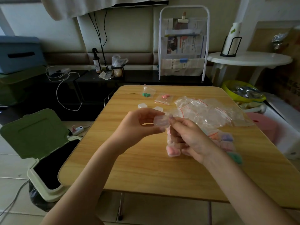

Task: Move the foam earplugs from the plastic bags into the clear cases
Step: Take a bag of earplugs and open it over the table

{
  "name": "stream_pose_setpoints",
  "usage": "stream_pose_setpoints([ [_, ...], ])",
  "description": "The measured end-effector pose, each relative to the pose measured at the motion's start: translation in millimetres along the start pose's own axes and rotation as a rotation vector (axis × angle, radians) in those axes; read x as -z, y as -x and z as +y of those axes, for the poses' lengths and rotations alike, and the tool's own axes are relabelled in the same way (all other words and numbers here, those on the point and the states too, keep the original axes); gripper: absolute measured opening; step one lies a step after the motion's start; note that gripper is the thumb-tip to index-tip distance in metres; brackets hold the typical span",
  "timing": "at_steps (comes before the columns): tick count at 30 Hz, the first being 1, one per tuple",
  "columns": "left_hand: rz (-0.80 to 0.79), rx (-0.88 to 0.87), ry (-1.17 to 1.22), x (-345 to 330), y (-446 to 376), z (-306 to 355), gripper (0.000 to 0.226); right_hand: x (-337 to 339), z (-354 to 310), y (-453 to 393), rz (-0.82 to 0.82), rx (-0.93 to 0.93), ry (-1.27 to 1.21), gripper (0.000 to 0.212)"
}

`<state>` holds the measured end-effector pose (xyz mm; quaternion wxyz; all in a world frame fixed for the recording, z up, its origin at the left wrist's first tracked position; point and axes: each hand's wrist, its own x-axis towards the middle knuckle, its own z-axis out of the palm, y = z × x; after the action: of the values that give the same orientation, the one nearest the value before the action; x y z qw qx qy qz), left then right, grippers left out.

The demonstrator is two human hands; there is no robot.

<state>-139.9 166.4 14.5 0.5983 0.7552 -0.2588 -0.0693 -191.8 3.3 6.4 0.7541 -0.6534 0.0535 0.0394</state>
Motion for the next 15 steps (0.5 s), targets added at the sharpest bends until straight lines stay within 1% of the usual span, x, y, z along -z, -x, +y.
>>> stream_pose_setpoints([
  [3,0.066,0.016,0.076,-5.6,2.6,0.0,0.049,0.2,2.1,-1.5,-0.027,-0.033,-0.061,0.031],
  [6,0.152,-0.007,0.075,-16.7,3.9,-3.1,0.051,1.8,5.6,-5.5,-0.043,-0.071,0.001,0.033],
  [9,0.224,-0.084,-0.049,-27.7,3.4,-6.2,0.045,1.9,10.4,-10.3,-0.005,-0.078,0.120,0.021],
  [10,0.245,-0.117,-0.090,-30.4,3.0,-6.8,0.044,1.3,11.3,-11.0,0.016,-0.077,0.129,0.020],
  [13,0.295,-0.218,-0.224,-34.4,0.9,-8.7,0.044,0.3,10.0,-9.8,0.075,-0.058,0.103,0.029],
  [15,0.318,-0.250,-0.322,-33.5,-1.5,-10.1,0.046,0.2,7.3,-7.7,0.096,-0.025,0.152,0.038],
])
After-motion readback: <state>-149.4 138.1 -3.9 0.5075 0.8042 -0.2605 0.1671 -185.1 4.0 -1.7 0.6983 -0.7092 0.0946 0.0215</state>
